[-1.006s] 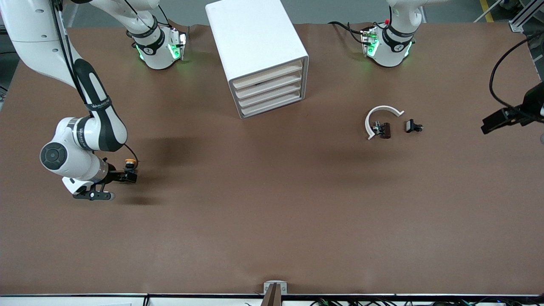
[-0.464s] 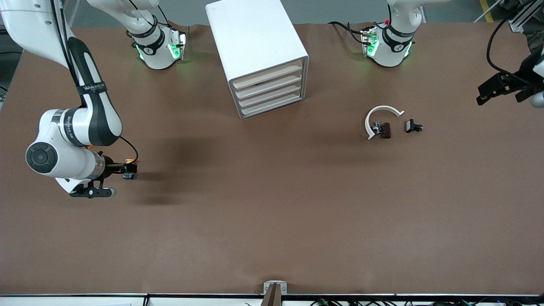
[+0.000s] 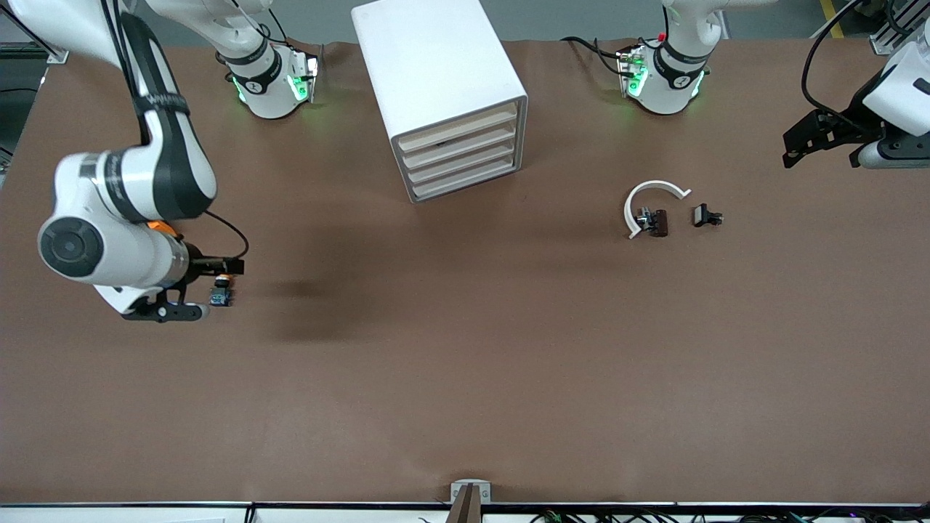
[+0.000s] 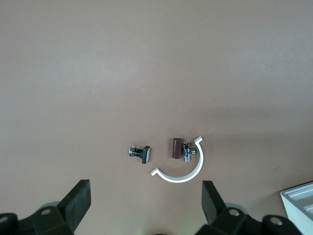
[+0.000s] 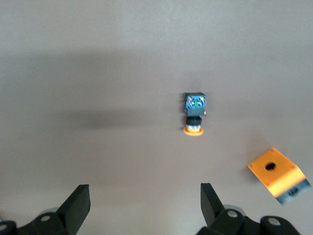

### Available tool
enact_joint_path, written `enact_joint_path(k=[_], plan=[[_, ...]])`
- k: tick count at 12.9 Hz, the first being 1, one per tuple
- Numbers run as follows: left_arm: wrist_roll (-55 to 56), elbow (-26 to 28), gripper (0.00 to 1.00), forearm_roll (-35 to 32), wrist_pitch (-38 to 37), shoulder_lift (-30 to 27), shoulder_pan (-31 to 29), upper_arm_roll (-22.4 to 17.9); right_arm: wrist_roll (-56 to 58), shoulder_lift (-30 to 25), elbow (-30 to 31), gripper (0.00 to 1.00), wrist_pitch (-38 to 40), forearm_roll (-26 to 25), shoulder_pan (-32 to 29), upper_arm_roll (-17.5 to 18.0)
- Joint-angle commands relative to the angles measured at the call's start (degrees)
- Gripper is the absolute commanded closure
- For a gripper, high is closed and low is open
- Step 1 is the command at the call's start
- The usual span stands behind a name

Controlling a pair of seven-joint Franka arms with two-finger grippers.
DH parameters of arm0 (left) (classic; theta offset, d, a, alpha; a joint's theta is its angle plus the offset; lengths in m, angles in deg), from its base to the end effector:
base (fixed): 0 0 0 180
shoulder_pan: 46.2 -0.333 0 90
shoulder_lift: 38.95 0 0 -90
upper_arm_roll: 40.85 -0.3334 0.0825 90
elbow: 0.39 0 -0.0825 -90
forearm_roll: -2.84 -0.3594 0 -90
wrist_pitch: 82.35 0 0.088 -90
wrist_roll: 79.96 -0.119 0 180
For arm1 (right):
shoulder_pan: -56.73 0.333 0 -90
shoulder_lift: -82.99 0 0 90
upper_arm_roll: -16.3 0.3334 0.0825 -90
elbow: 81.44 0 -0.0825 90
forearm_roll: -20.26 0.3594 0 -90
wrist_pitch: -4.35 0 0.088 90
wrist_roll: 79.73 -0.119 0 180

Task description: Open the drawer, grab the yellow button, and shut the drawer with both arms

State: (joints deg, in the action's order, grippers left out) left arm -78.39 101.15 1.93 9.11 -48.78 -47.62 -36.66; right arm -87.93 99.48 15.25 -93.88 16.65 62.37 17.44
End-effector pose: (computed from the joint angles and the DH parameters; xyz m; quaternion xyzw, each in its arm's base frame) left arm 0.4731 -0.0242 0.6277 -0.9998 0.0101 0.0019 0.0143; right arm 0.5878 0.0622 0.4262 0.9911 -0.0038 -0.1253 0.0442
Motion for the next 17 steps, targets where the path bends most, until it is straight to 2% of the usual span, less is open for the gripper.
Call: enact_joint_path(k=[1,8,17], plan=[[-0.78,0.76,0.00,1.52,1.18,-0.37,-0.16,0.04,-0.85,-3.30,-4.22,0.00,6.54,-0.78,0.69,0.00],[-1.04,0.85,0.00,1.35,1.97,0.25,-0.34,0.56,2.75,-11.91,-4.85,0.00,8.76,-0.43,0.34,-0.08],[-1.05,1.12,0.00,1.35,1.97,0.25,-0.69,0.48,3.02,-12.80,-7.48,0.00,9.19,-0.43,0.25,-0.08]])
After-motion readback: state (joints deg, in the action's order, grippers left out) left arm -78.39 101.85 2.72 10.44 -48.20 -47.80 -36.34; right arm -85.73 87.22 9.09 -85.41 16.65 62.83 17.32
